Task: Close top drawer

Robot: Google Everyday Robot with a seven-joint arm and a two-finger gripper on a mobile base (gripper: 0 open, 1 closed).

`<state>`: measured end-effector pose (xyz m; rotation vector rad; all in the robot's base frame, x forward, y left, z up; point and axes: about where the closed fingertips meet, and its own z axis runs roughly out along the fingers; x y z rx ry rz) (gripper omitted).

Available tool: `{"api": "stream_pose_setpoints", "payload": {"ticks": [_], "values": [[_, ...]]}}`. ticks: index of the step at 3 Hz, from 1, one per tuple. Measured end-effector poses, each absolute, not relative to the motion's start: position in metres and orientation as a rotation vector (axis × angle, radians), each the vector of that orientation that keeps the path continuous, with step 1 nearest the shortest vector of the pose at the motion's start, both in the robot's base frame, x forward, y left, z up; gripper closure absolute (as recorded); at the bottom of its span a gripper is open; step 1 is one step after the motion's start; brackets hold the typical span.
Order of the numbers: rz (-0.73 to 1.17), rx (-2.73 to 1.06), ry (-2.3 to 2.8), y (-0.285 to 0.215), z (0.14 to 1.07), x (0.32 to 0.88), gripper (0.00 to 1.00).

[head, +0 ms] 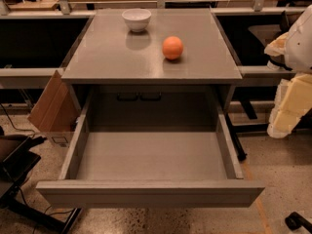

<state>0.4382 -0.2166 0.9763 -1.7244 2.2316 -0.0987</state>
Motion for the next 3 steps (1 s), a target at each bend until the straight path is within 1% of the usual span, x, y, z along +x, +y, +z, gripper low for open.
{"api": "stream_pose_setpoints", "payload": {"ticks": [2, 3], "values": [[-0.099, -1.728, 2.203, -0.211, 0.963, 0.433, 0.00], [-0.091, -1.721, 2.129, -0.198, 0.941, 0.411, 0.14]]}}
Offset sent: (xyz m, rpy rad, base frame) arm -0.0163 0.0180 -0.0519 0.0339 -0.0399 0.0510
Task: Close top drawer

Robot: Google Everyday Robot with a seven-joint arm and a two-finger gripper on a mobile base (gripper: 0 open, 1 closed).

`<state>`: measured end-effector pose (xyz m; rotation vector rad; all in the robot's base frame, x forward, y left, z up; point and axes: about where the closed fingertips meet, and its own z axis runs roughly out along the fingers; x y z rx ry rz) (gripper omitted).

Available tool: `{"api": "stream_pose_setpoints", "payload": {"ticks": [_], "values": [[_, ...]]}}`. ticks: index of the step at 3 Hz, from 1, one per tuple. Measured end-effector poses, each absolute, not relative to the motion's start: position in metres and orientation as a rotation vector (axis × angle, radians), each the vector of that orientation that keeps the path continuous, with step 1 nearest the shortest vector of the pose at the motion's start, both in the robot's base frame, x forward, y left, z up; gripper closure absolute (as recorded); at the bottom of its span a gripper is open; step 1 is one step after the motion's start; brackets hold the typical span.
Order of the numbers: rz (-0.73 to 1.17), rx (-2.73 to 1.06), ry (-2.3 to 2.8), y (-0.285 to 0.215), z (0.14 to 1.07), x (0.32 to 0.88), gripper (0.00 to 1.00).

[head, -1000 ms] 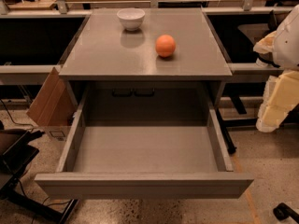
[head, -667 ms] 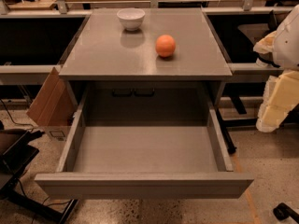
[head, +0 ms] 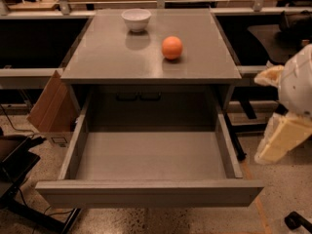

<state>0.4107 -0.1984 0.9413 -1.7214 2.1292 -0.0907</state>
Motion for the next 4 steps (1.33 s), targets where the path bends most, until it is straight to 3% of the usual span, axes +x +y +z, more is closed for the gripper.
{"api": "stream_pose_setpoints", "payload": {"ticks": [2, 3, 4], "values": [[-0.019, -1.580, 2.010, -0.194, 0.819, 0.336, 0.77], [0.069, -1.601, 2.046, -0.191, 0.737, 0.321, 0.98], [0.222, -1.627, 2.051, -0.179, 0.652, 0.313, 1.00]]}}
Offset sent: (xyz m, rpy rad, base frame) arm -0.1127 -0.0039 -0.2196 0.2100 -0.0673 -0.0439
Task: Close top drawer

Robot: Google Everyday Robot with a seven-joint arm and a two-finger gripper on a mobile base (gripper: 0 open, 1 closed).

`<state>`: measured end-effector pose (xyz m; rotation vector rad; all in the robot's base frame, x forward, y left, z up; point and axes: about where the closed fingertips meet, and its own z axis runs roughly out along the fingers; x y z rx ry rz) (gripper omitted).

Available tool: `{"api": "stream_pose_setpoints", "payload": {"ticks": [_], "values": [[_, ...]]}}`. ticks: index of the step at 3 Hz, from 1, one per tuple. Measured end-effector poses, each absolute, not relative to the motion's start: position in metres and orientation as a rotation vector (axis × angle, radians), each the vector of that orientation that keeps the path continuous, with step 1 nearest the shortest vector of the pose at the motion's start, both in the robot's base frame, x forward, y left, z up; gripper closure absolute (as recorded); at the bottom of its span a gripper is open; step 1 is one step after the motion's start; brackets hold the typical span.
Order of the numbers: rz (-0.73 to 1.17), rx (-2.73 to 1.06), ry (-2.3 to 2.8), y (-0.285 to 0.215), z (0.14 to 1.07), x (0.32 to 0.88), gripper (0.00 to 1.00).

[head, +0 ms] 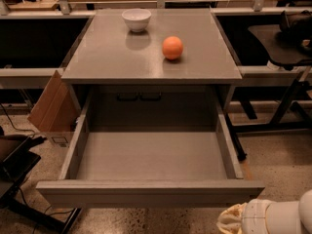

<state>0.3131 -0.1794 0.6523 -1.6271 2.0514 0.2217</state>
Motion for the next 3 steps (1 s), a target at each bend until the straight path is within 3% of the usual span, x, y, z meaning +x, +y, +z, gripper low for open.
{"api": "stream_pose_setpoints", "payload": {"ticks": [2, 3], "values": [[0.251, -1.640, 2.024, -0.171, 0.646, 0.323, 1.00], [0.317, -1.678, 1.938, -0.147, 0.628, 0.353, 1.00]]}}
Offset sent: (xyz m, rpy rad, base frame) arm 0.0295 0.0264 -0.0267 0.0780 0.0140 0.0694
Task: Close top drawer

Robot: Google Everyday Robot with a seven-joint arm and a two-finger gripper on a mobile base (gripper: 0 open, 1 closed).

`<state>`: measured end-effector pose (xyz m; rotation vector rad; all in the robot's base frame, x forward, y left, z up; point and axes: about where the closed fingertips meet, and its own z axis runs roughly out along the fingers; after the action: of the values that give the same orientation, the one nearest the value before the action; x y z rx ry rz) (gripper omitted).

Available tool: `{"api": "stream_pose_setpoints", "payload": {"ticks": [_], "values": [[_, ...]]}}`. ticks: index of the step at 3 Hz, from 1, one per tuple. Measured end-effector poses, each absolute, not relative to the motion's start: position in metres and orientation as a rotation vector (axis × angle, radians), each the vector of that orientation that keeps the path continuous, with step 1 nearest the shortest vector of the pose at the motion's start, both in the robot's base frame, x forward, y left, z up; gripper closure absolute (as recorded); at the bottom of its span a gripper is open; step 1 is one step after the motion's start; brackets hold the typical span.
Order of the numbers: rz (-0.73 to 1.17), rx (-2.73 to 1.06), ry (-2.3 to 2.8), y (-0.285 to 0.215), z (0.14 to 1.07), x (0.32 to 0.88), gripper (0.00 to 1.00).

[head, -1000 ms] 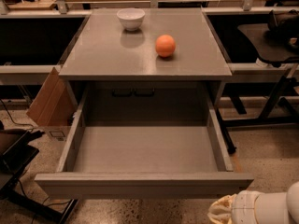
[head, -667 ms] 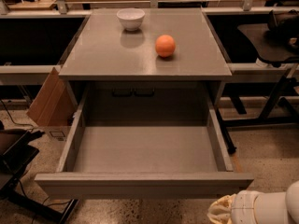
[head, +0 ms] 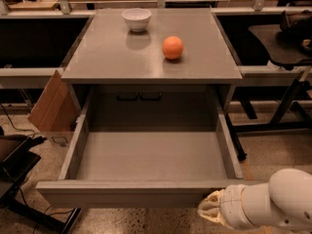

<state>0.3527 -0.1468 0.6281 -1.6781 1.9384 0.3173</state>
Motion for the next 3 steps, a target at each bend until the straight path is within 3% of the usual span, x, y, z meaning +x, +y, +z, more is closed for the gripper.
{"api": "stream_pose_setpoints", "payload": {"ticks": [2, 3], "values": [[0.345, -1.696, 1.894, -0.136, 0.621, 0.372, 1.00], [0.355, -1.723, 1.860, -0.132, 0.610, 0.445, 1.00]]}}
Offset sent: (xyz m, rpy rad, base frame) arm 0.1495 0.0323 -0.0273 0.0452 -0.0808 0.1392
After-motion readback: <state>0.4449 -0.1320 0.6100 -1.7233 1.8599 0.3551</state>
